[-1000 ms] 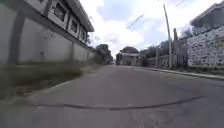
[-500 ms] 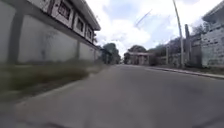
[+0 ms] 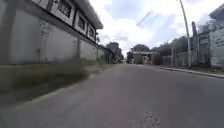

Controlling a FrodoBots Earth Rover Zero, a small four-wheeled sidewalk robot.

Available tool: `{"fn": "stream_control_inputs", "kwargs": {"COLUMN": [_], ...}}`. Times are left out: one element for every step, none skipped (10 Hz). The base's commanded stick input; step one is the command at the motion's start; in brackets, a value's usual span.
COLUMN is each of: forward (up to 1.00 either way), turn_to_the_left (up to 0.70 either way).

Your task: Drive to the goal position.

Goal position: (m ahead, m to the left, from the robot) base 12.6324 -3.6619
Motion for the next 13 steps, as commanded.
{"fn": "stream_control_inputs", "kwargs": {"forward": [1.00,1.00,1.00,1.00,1.00,1.00,1.00,1.00,1.00,1.00,1.00,1.00,1.00], "turn_to_the_left": [-0.25,-0.30,-0.35,-0.38,-0.28,0.00,0.00,0.00,0.00,0.00,0.00,0.00,0.00]}}
